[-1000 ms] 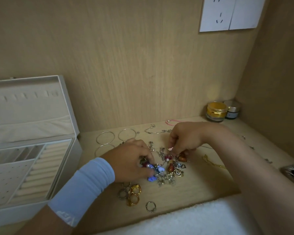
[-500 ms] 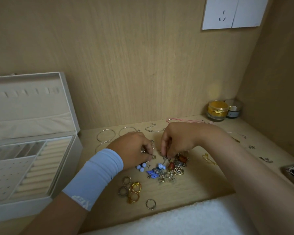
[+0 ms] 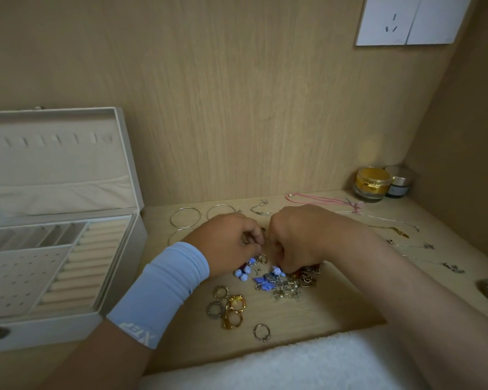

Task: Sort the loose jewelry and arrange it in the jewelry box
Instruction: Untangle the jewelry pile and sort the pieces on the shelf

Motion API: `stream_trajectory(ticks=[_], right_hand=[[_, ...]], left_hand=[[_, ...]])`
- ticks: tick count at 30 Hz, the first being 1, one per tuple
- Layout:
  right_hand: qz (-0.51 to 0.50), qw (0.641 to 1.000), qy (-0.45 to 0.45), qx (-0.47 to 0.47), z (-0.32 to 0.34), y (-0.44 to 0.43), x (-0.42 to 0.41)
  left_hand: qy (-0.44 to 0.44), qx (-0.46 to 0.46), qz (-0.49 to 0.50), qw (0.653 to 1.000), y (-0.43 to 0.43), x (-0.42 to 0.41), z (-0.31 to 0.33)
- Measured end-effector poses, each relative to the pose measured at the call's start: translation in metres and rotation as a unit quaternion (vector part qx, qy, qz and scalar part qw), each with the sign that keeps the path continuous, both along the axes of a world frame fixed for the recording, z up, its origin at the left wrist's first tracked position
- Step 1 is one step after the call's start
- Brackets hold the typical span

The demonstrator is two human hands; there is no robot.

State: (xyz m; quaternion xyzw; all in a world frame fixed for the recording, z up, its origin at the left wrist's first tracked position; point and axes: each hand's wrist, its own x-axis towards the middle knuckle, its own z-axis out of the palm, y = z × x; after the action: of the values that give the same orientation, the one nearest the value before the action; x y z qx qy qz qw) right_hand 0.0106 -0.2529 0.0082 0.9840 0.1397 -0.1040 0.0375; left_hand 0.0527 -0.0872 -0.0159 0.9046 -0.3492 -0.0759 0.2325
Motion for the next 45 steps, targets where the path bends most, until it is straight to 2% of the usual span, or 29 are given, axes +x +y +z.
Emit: stream_trajectory(ticks=[2, 6, 10, 13, 18, 21, 25, 30, 33, 38, 42, 45], right_hand=[[-0.007, 1.0, 0.022, 0.018, 0.0, 0.0, -0.001], [-0.039, 0.985, 0.047, 0.159, 0.017, -0.011, -0.002], [-0.058, 0.947, 0.064, 0.309, 0.039, -0.027, -0.005], [-0.056, 0.934, 0.042, 0.35, 0.042, -0.035, -0.004], [-0.085, 0.905, 0.071, 0.411, 0.039, -0.043, -0.001], [-0.084, 0.872, 0.093, 0.473, 0.038, -0.047, 0.002], [-0.076, 0.825, 0.123, 0.547, 0.037, -0.05, 0.004], [-0.07, 0.829, 0.138, 0.538, 0.034, -0.051, 0.004], [-0.066, 0.831, 0.164, 0.528, 0.031, -0.053, 0.006], [-0.065, 0.864, 0.157, 0.474, 0.032, -0.058, 0.006], [-0.05, 0.878, 0.127, 0.46, 0.034, -0.058, 0.006], [-0.05, 0.86, 0.08, 0.501, 0.035, -0.055, 0.007]], left_hand=[[0.002, -0.008, 0.001, 1.0, 0.0, -0.001, 0.0], [0.04, -0.068, 0.025, 0.997, 0.0, 0.001, 0.0], [0.158, -0.171, 0.034, 0.972, -0.007, 0.0, 0.006], [0.228, -0.215, 0.014, 0.949, -0.014, -0.004, 0.015], [0.222, -0.232, 0.011, 0.947, -0.025, -0.006, 0.019], [0.204, -0.237, 0.004, 0.95, -0.025, -0.005, 0.023], [0.21, -0.279, 0.004, 0.937, -0.024, -0.004, 0.032], [0.221, -0.303, 0.026, 0.927, -0.022, -0.002, 0.035], [0.267, -0.319, 0.025, 0.909, -0.017, -0.003, 0.031], [0.309, -0.336, 0.015, 0.889, -0.009, -0.002, 0.028], [0.34, -0.393, -0.036, 0.853, -0.003, 0.001, 0.038], [0.348, -0.45, -0.06, 0.82, 0.0, 0.0, 0.052]])
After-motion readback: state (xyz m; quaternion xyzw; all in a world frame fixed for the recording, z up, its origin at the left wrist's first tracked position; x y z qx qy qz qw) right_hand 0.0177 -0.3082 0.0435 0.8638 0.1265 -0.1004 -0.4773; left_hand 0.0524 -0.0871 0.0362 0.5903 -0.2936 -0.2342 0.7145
